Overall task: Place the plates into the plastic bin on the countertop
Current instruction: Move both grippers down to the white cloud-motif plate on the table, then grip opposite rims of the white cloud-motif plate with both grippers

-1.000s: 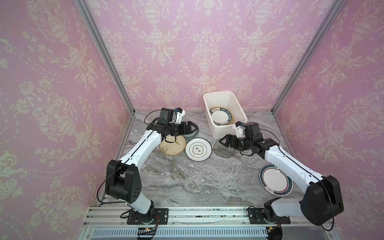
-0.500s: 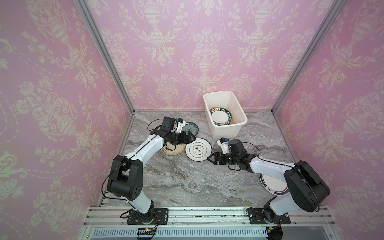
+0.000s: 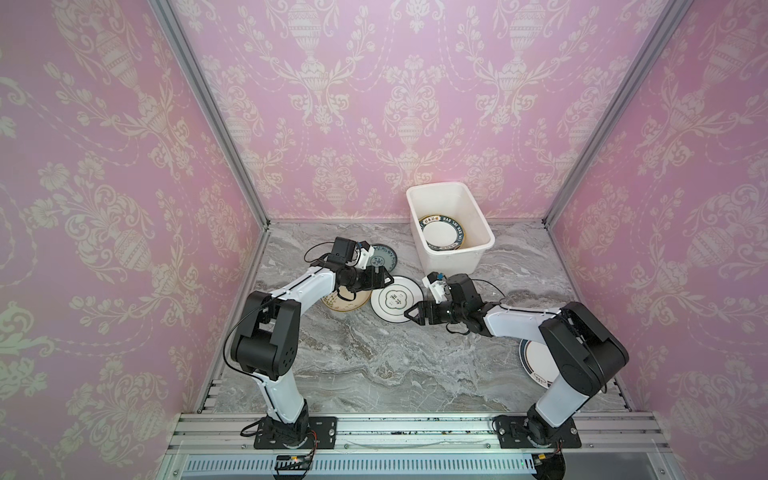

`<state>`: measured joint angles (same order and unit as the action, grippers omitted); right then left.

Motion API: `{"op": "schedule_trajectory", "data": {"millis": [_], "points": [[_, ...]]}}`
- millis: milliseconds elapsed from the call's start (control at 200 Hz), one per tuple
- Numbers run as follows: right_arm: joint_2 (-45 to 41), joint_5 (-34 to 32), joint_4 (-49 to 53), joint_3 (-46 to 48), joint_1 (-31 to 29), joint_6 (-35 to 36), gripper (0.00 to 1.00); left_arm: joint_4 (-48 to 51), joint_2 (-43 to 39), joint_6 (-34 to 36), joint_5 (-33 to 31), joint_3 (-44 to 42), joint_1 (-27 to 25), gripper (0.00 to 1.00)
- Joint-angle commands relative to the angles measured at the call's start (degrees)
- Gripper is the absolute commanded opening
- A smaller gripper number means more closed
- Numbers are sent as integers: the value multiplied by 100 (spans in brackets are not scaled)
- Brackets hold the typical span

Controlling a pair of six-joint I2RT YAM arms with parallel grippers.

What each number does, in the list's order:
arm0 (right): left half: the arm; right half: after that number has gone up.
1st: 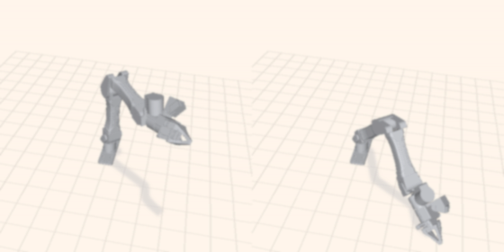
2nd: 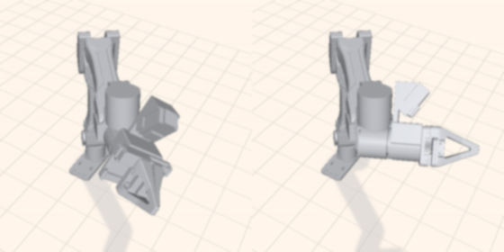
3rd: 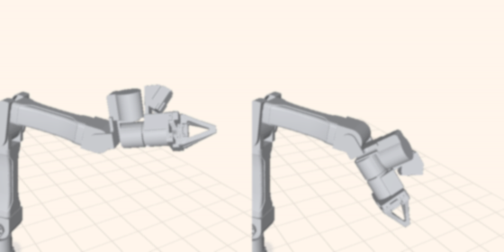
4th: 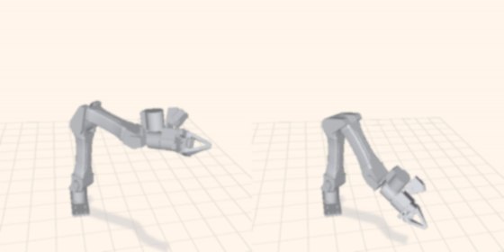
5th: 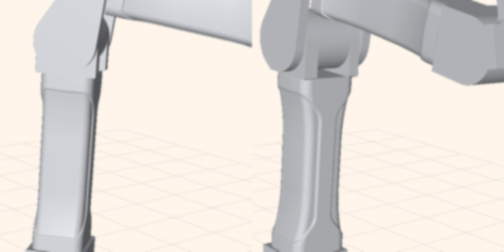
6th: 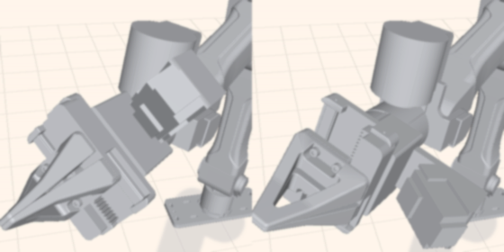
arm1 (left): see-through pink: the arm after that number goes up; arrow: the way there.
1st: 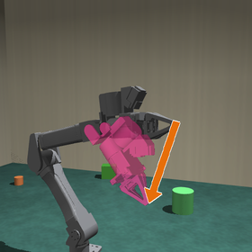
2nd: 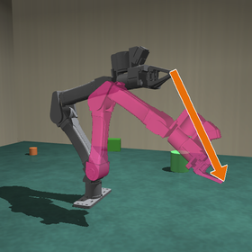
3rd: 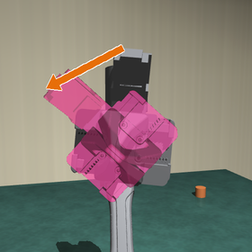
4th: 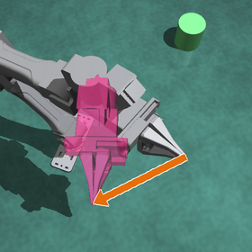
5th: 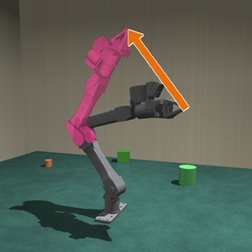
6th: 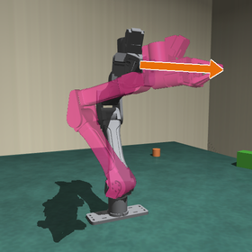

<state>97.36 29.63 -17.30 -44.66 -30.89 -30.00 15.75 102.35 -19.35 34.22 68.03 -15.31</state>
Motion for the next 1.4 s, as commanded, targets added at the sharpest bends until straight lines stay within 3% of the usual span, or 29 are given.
{"op": "schedule_trajectory", "data": {"millis": [0,1106,1391], "points": [[80,65,-61,-174,-5,-2,89,-60,182,23,119,257,-77,95],[312,273,651,-648,-14,156,89,421,1174,99,-1026,1009,-195,93],[92,296,999,-564,-13,239,89,328,1400,-51,-927,1198,-195,91]]}}
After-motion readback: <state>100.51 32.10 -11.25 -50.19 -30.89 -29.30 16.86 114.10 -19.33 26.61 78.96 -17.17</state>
